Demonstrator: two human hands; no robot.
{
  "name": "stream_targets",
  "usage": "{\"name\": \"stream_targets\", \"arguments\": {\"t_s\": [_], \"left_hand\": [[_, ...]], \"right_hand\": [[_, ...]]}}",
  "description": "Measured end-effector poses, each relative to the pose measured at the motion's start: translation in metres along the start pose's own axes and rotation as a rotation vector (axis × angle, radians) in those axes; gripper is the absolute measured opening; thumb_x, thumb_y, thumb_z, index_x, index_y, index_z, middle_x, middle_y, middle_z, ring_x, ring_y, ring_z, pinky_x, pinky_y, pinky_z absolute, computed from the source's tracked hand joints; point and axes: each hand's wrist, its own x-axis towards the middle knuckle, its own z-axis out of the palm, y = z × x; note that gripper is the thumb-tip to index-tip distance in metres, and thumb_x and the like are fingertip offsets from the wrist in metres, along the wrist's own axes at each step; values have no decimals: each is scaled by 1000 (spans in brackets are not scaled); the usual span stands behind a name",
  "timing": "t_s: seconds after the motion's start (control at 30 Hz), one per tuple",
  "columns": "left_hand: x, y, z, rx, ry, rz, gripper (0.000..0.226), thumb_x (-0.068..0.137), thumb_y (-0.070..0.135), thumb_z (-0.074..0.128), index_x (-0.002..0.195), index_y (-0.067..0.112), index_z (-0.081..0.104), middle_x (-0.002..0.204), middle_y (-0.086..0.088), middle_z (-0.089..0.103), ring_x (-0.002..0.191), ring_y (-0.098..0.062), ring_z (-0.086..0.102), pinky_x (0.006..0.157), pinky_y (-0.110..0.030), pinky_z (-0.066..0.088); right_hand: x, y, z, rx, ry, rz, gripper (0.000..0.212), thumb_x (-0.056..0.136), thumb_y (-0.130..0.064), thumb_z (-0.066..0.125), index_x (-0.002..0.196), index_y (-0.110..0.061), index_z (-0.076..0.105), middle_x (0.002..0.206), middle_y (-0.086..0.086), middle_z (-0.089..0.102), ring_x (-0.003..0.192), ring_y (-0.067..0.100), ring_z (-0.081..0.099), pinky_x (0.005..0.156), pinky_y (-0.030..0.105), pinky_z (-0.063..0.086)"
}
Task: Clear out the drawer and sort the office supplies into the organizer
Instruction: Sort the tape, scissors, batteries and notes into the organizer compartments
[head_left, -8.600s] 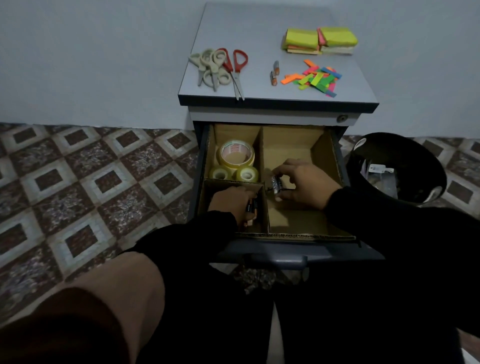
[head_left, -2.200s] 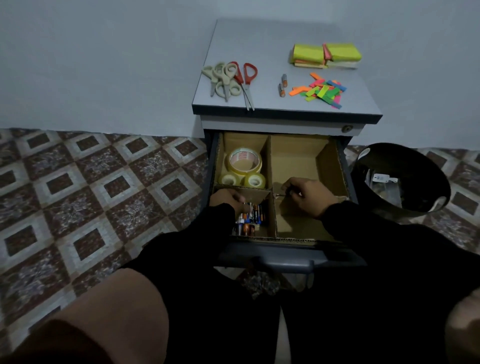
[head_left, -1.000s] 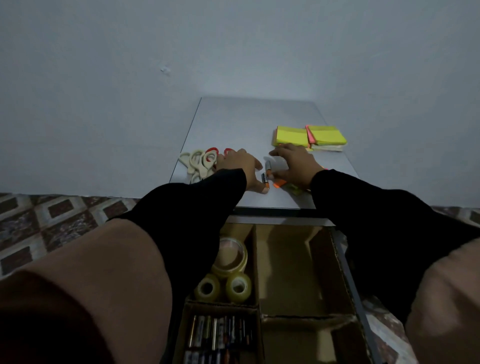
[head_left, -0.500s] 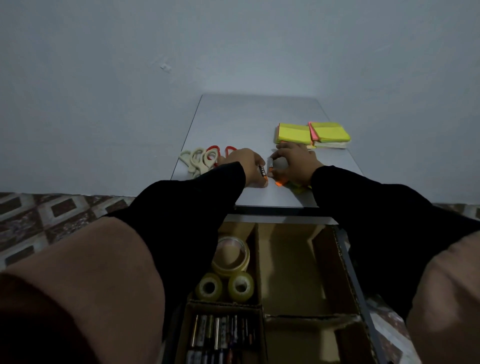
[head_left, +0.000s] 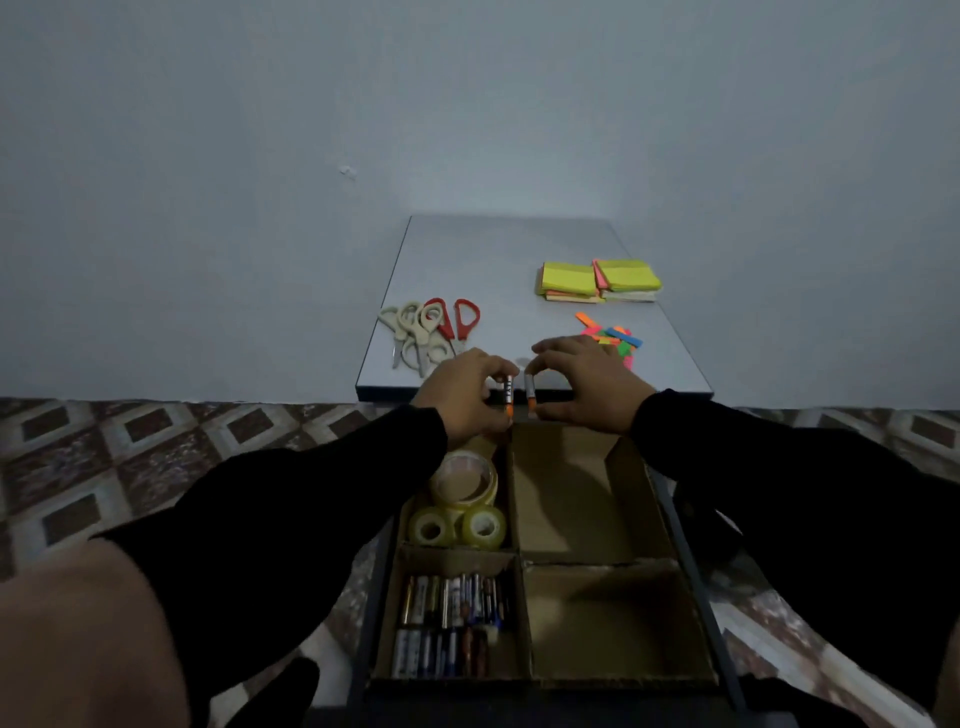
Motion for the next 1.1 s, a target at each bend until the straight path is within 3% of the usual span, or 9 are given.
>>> {"name": "stream_targets", "arguments": {"t_s": [0.1, 0.2, 0.33, 0.53, 0.63, 0.8, 0.93, 1.1], "left_hand": [[-34, -2, 12, -102, -30, -2, 53, 72, 12, 76, 121, 16, 57, 109, 0, 56, 97, -18, 56, 84, -27, 45], [-68, -11, 30, -235, -55, -41, 44, 70, 5, 76, 108, 17, 58, 92, 6, 56, 83, -17, 57, 72, -23, 45], [-104, -29, 58, -212, -85, -39, 40, 70, 5, 76, 104, 13, 58, 97, 2, 56, 81, -6, 51, 65, -8, 37], [-129, -64, 90, -44, -204, -116, 46, 65, 13, 82, 105, 18, 58, 107, -4, 56, 99, -22, 58, 86, -36, 48], [-131, -74, 98, 85, -300, -118, 49, 68, 22, 82, 110, 15, 57, 113, -5, 54, 103, -22, 54, 88, -33, 45], [-125, -79, 117, 165, -407, -98, 45, 73, 29, 77, 111, 23, 55, 101, 2, 51, 102, -23, 54, 87, -34, 43], [-116, -78, 130, 270, -452, -47, 43, 78, 31, 73, 115, 23, 53, 114, -2, 55, 105, -22, 52, 87, -34, 42], [-105, -74, 139, 257, -475, 24, 39, 77, 32, 73, 108, 18, 54, 108, -3, 57, 101, -24, 54, 80, -31, 38]], "right_hand": [[-28, -13, 9, -22, -37, -40, 57, 80, -48, 64, 130, -25, 48, 147, -3, 34, 135, 21, 26, 106, 39, 23], [-52, -27, 21, -56, -81, -68, 59, 82, -52, 61, 132, -26, 45, 148, -4, 31, 136, 19, 24, 107, 37, 21], [-80, -42, 38, -67, -126, -99, 57, 83, -52, 59, 132, -27, 45, 147, -4, 32, 135, 20, 25, 106, 35, 21], [-107, -51, 66, -25, -201, -113, 56, 82, -50, 61, 130, -27, 46, 148, -5, 30, 137, 19, 23, 109, 38, 19], [-115, -52, 81, -17, -230, -122, 58, 82, -50, 61, 132, -25, 45, 148, -4, 30, 137, 18, 21, 108, 37, 20], [-119, -54, 100, -24, -239, -123, 63, 83, -50, 60, 137, -23, 40, 149, -2, 29, 137, 19, 21, 109, 36, 21], [-120, -52, 108, -4, -209, -120, 62, 82, -47, 62, 135, -21, 43, 148, -1, 31, 137, 20, 23, 108, 37, 22], [-121, -46, 112, 65, -151, -118, 57, 79, -42, 68, 129, -20, 50, 145, 1, 37, 134, 22, 28, 106, 39, 23]]}}
